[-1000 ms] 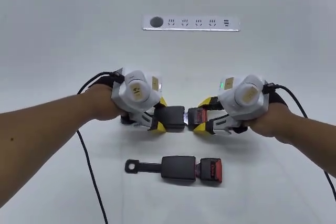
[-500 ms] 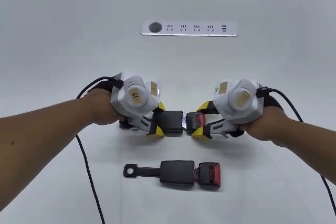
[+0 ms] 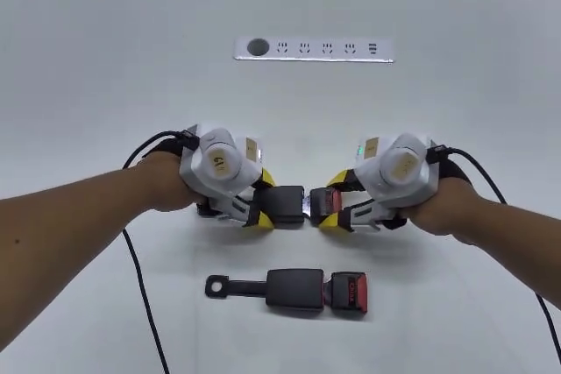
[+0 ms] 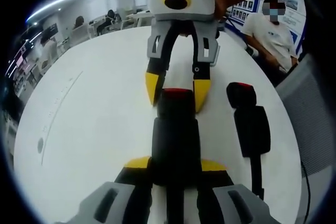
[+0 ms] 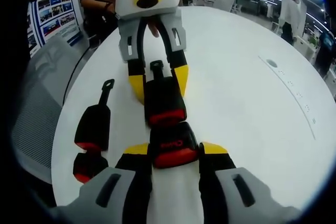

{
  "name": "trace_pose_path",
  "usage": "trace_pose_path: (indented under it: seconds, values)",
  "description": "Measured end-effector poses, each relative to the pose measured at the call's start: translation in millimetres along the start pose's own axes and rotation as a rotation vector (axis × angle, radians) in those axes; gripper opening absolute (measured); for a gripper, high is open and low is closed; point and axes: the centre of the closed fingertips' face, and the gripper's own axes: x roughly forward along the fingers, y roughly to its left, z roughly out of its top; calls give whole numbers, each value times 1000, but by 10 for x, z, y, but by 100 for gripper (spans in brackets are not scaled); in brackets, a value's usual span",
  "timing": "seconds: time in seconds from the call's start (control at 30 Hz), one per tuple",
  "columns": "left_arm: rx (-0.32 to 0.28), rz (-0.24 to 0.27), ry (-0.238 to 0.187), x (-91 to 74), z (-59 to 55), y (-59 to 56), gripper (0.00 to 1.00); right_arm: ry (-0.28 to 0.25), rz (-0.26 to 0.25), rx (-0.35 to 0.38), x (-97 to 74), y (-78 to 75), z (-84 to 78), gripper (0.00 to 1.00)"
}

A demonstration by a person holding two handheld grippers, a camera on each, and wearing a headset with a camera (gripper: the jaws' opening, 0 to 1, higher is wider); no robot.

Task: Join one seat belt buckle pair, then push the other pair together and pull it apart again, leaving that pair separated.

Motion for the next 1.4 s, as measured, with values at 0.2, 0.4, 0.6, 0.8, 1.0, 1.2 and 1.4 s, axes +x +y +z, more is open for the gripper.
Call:
trace_pose_path:
  seconds: [0.2,0.4,0.6,0.8,1.0,1.2,1.4]
  values:
    - [4,-2,-16,-5,1,-7,33,-11,2,-5,4,2,-1,33]
    - [4,-6,-65,-23,4,-13,33,-38,1,-5,7,-1,-8,33]
    - [9,-14,-101,-40,2,-10,33,-68,8,-8,-18,2,-10,33]
    - [9,-16,-112,-64,2,-15,33,-77,21,-16,-78,-37,-75,33]
    - [-21,-1,-124,-66,-9,3,33,-93,21,-13,-91,-50,-103,33]
    - [-39,11,-142,-57,29,-10,33,-98,11,-4,-127,-24,-110,33]
    - [-27,5,-133,-61,46,-27,33,-107,9,3,-163,-31,-180,33]
